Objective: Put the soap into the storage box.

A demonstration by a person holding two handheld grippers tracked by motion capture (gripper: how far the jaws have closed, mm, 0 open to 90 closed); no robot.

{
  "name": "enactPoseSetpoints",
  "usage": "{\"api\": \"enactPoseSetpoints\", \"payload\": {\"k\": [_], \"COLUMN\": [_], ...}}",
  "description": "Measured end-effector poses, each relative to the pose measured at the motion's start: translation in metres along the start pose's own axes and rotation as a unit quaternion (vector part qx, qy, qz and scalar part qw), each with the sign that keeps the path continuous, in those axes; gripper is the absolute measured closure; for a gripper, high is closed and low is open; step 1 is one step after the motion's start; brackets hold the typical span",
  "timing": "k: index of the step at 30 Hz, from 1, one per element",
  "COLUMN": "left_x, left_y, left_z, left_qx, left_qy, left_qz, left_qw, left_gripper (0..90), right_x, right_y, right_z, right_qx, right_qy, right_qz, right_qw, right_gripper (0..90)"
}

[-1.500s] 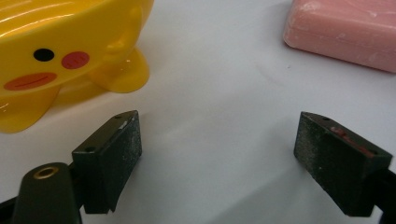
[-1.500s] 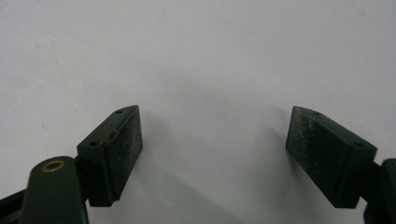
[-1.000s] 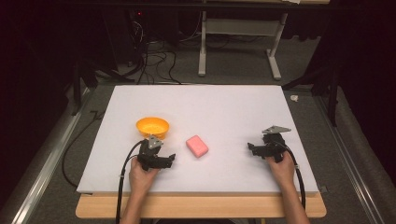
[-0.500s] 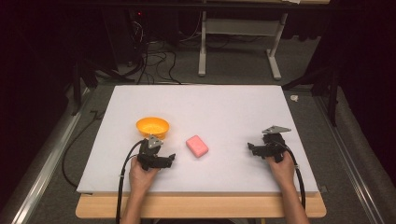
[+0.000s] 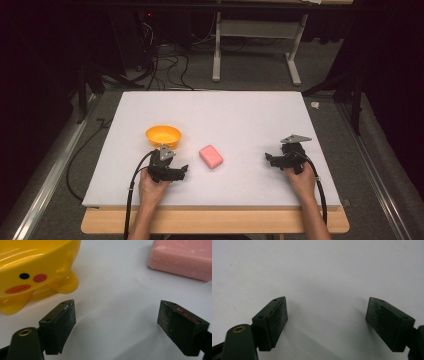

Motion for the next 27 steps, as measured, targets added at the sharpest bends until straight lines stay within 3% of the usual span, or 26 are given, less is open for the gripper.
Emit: {"api": "enactPoseSetpoints", "payload": {"k": [17, 27], "left_x": [0.016, 0.024], "left_y": [0.014, 0.023], "left_z": [-0.015, -0.027], "left_qx": [0.01, -0.004], "left_qy": [-0.033, -0.043], "left_qz": [-0.045, -0.062], "left_qw": [0.9984, 0.9971], "left_gripper": [16.5, 16.5], "right_x": [0.0, 0.0], "right_y": [0.0, 0.0], "right_z": [0.0, 0.0], "right_qx": [0.0, 0.0], "right_qy": [0.0, 0.0], "right_qz": [0.0, 0.0], "right_qw": [1.0, 1.0], "right_gripper": [18.4, 18.4]}}
Point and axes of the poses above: each handheld gripper's, and its own axes: x roughly backward along the jaws, y roughly out of its top, z roughly to its left, the point moved 6 cm from there along -x, roughly forward along the jaws, and after that the axes turned 7 degrees about -x, right-handed, at the moved point
